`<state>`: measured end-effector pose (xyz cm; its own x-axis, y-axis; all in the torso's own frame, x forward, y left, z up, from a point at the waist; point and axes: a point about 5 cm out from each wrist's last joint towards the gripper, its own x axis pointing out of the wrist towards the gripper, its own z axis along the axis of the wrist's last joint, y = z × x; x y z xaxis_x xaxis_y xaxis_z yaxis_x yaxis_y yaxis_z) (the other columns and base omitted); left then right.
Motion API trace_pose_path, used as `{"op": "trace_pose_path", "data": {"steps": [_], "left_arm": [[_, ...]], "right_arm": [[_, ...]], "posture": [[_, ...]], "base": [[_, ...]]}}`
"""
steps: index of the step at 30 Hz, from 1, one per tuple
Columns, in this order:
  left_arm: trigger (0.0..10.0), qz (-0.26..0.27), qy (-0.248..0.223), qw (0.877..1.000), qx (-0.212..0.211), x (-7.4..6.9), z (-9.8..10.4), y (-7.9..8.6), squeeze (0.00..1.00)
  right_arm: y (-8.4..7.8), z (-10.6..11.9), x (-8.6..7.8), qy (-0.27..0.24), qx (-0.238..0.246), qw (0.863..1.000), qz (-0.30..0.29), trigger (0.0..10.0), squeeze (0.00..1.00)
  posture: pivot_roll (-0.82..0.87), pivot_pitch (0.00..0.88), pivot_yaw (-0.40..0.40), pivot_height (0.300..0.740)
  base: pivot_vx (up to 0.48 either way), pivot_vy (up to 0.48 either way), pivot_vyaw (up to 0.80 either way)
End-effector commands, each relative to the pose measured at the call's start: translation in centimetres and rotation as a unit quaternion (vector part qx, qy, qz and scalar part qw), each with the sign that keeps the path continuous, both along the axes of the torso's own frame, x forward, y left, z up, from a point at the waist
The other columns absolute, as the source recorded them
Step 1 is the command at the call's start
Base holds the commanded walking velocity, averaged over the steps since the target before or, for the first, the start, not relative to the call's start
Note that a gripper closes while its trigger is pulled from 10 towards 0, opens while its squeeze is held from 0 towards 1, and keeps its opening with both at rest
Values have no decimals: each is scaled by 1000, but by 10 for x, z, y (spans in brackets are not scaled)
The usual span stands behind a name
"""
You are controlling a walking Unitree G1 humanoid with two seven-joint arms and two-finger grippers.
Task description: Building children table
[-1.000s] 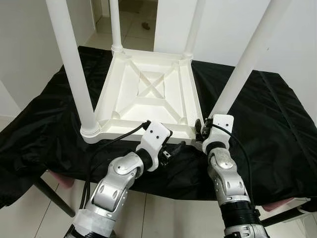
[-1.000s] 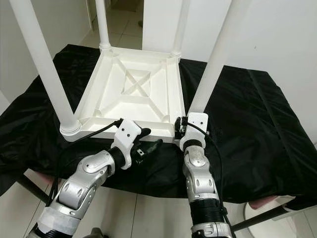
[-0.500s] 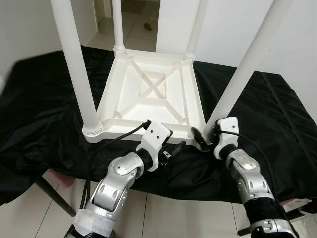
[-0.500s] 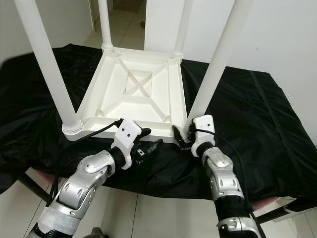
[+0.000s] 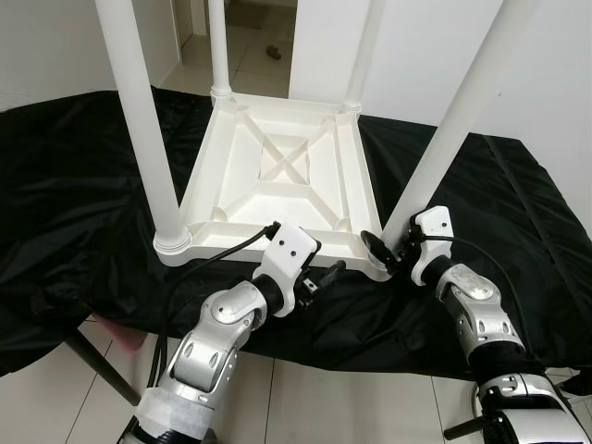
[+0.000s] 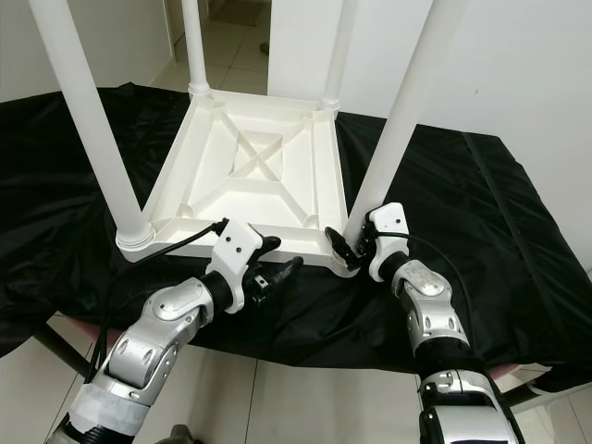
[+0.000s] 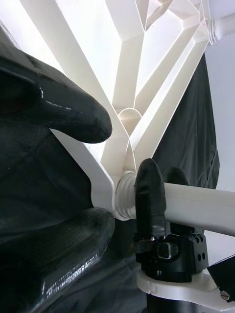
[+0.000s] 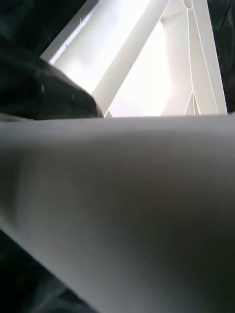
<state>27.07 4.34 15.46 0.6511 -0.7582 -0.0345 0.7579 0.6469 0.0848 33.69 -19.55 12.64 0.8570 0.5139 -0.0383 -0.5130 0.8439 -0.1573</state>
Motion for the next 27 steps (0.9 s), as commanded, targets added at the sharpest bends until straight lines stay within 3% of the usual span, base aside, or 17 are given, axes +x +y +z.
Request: {"op": "trace_pose_path", "data": {"steps": [1,2,3,4,21,25,27], "left_arm": [[10000,17,-2,1000,9,3,1,2,0],[10000,17,-3,1000,10,2,1,3,0],[10000,17,-2,1000,10,2,1,3,0],[10000,16,-3,1000,10,2,2,3,0],[10000,7,-1,1000,8,2,2,-1,0],[10000,7,0,1000,7,2,2,-2,0],[10000,7,0,1000,7,2,2,-2,0]], "right_arm": [[-1,-2,0,8,-1,1000,12,0,859],[0,-5,-2,13,-3,1000,21,0,847],[1,-7,-4,14,-5,1000,27,0,725],[1,-9,-5,14,-5,999,31,0,0],[-2,-18,-19,-1,42,999,-15,0,0],[10,-20,-25,-7,70,995,-75,0,0],[10,-20,-25,-7,70,995,-75,0,0]], "posture": [[62,0,-36,740],[62,0,-36,740],[61,0,-32,740],[58,0,-31,740],[37,0,-27,740],[39,0,-35,740],[39,0,-35,740]], "base": [[0,0,0],[0,0,0],[0,0,0],[0,0,0],[0,0,0],[0,0,0],[0,0,0]]}}
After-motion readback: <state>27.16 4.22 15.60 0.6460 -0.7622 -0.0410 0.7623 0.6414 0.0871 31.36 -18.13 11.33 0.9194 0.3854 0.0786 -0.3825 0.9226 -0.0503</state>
